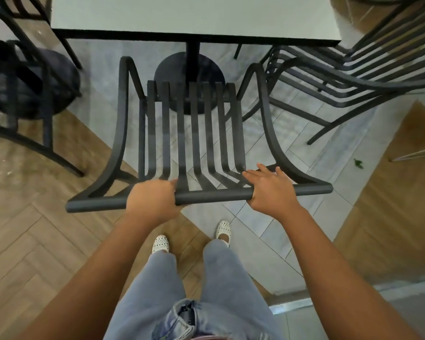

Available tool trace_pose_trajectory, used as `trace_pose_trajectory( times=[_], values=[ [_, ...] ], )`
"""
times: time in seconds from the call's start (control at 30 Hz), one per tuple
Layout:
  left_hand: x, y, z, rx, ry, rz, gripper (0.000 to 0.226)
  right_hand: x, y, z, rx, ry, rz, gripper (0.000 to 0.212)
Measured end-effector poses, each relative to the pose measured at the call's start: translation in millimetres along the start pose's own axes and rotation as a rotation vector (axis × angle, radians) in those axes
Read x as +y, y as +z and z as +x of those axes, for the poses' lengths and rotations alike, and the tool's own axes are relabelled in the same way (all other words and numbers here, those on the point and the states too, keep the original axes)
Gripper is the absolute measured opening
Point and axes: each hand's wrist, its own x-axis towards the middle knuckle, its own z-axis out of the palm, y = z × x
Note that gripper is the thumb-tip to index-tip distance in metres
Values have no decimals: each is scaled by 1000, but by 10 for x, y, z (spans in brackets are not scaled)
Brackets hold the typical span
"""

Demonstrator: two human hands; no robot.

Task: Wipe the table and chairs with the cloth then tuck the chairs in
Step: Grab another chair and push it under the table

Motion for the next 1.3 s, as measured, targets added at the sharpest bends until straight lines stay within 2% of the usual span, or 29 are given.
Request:
trace_pose_trajectory(
  times=[0.13,0.3,0.5,0.67,0.9,0.97,1.1,1.3],
  values=[
    [81,-98,171,5,-51,67,45,153,-93,153,-6,-48,41,61],
    [173,-173,447,11,-146,57,22,360,-266,321,13,-64,39,54],
    [164,-345,724,3,-178,20,25,415,-512,519,1,-49,34,47],
    [73,-476,886,-8,-147,-5,35,413,-625,679,-16,-17,38,51],
    [-164,-602,1058,-19,-119,0,50,299,-710,919,-7,-10,59,44],
    [-219,-649,1102,-23,-116,14,49,268,-733,990,-8,-12,63,41],
    [-298,-737,1185,-25,-122,14,45,238,-814,1087,-14,-17,63,50],
    [-413,-829,1333,-8,-132,3,41,227,-916,1263,36,-27,62,38]
  ],
)
